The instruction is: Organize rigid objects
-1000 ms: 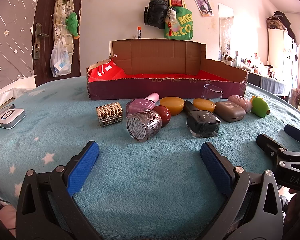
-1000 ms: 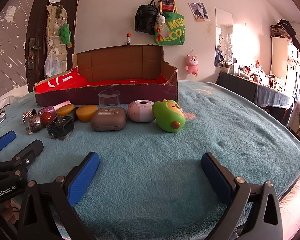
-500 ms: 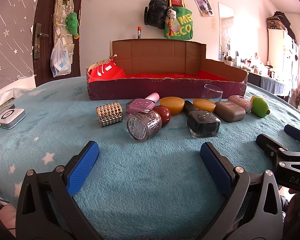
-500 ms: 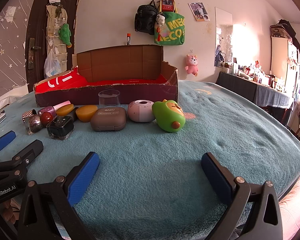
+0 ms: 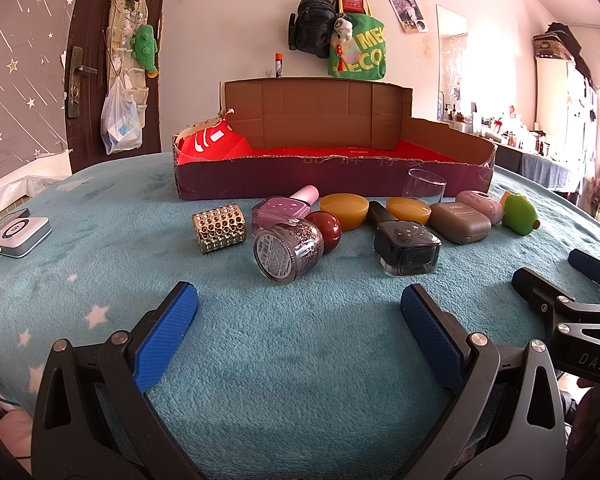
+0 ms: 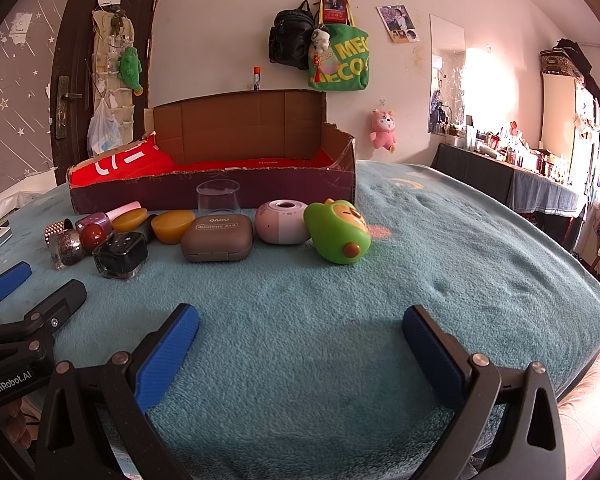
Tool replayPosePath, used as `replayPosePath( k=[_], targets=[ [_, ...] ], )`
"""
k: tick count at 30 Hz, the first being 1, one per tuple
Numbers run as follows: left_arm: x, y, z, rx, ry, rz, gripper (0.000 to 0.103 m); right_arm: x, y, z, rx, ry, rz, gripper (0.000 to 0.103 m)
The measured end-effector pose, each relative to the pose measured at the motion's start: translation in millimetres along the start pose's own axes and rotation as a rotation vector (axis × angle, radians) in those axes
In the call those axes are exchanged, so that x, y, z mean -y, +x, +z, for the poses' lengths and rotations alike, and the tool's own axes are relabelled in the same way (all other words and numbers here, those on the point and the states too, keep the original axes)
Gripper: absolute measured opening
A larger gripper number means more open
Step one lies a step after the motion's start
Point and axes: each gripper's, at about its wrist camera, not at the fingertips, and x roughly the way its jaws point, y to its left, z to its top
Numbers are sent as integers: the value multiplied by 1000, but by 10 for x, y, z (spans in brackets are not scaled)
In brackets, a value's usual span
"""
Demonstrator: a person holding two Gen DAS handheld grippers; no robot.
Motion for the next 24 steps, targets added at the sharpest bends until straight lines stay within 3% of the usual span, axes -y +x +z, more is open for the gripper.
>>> replayPosePath(
  k=[14,24],
  targets=[
    [-6,53,131,-40,5,-19,103,2,-10,24,-30,3,11,103],
    [-201,-16,471,-3,8,10,103,62,-11,336,-22,21,28,103]
  ],
)
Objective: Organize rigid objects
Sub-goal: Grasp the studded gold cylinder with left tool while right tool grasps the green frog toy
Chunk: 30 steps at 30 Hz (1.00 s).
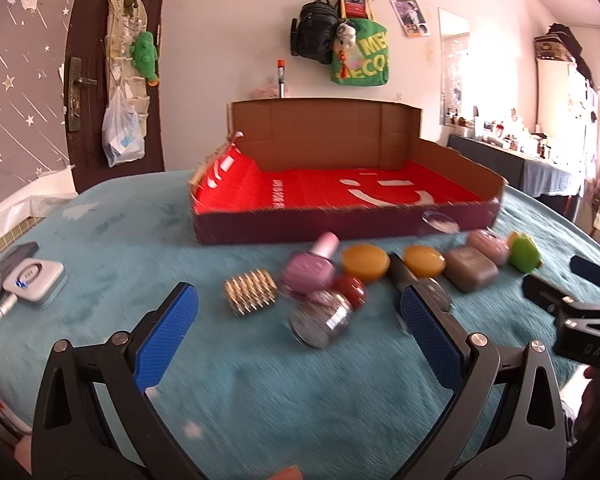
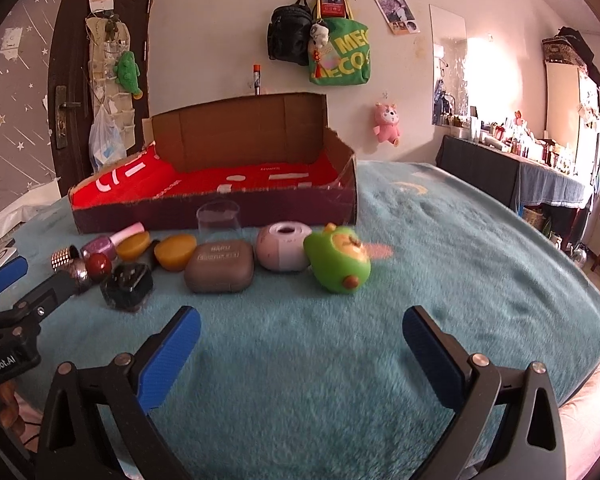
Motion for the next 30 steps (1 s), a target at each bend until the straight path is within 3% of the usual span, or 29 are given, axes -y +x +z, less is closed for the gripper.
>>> replayPosePath(
  k=[10,16,21,25,28,30],
  targets=[
    [-405,330,233,-130,-52,8,103,205,195,337,-45,17,-44,103],
    [-629,500,258,-239,-115,-67,102,399,374,414,-128,49,-43,103],
    [-665,585,236,-300,-92,-80,84,477,486,416,-180,54,-40,101],
    [-656,655,227,-339,-74,-110,69,535,576,403,-221,73,-9,93],
    [-602,699,215,-363,-53,-135,53,531,602,393,-235,74,28,85],
    [-553,710,220,-361,-26,-141,36,492,617,399,-236,61,58,75]
  ],
)
